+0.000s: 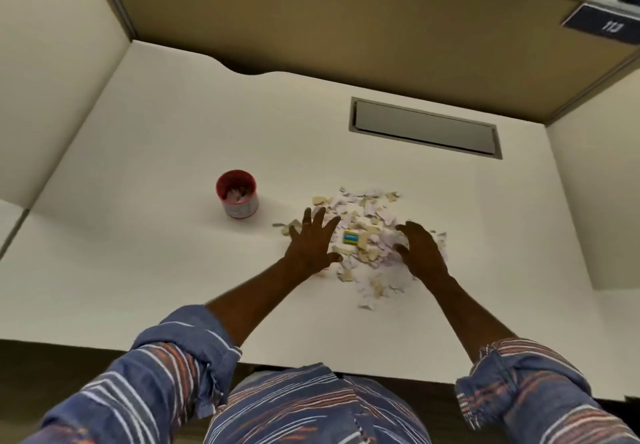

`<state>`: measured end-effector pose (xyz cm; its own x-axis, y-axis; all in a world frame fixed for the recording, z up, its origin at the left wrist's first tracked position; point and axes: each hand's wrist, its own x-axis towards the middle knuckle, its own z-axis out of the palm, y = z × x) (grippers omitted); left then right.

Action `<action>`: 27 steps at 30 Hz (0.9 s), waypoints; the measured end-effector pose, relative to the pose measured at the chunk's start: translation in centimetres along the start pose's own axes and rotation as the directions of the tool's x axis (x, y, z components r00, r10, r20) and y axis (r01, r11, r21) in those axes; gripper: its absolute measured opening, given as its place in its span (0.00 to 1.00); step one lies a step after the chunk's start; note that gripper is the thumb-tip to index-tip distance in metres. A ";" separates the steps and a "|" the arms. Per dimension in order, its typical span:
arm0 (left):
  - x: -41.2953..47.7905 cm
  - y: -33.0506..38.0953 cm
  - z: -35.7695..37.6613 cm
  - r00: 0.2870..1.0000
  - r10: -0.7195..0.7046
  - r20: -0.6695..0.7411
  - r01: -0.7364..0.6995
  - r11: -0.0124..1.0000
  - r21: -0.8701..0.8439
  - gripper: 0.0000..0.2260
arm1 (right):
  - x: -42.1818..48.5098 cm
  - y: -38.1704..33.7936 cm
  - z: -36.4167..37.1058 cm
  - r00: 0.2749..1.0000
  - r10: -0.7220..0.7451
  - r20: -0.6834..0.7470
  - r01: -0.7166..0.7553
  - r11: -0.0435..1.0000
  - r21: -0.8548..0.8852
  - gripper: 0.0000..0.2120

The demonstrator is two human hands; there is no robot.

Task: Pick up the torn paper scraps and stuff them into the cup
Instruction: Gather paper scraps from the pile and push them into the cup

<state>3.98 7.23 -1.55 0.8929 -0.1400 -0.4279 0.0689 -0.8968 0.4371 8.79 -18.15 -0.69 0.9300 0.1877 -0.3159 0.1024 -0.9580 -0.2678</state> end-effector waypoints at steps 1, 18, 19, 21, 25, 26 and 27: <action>0.4 0.8 0.8 1.000 -0.014 0.014 0.014 1.000 0.015 0.40 | -0.2 1.6 -0.2 0.999 0.028 0.027 -0.028 0.999 -0.017 0.26; 2.7 4.8 8.9 0.935 -0.198 -0.296 0.181 0.980 -0.085 0.16 | -1.8 2.0 5.9 0.991 -0.093 0.101 0.098 0.994 -0.049 0.31; 2.8 4.9 8.9 0.934 -0.189 -0.304 0.178 0.982 -0.063 0.14 | -2.1 2.1 6.2 0.988 -0.118 0.099 0.118 0.993 0.000 0.30; 2.8 5.0 8.8 0.934 -0.173 -0.311 0.174 0.984 -0.025 0.11 | -2.3 2.3 6.2 0.977 -0.184 0.106 0.177 0.982 0.070 0.27; 2.8 4.9 8.7 0.945 -0.136 -0.298 0.142 0.990 -0.003 0.11 | -1.5 3.6 6.0 0.971 -0.231 0.059 0.235 0.970 -0.068 0.23; 2.8 4.8 8.6 0.945 -0.136 -0.299 0.138 0.990 -0.014 0.11 | -1.3 3.9 6.0 0.971 -0.236 0.045 0.238 0.969 -0.064 0.23; 2.9 4.6 8.5 0.943 -0.142 -0.301 0.138 0.990 -0.032 0.11 | -1.0 4.2 5.9 0.970 -0.239 0.039 0.241 0.969 -0.059 0.22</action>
<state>3.10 -0.90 -7.47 0.9662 0.1213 -0.2272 0.2059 -0.8938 0.3985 6.22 -21.04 -6.83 0.8640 0.4196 -0.2784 0.3442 -0.8956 -0.2817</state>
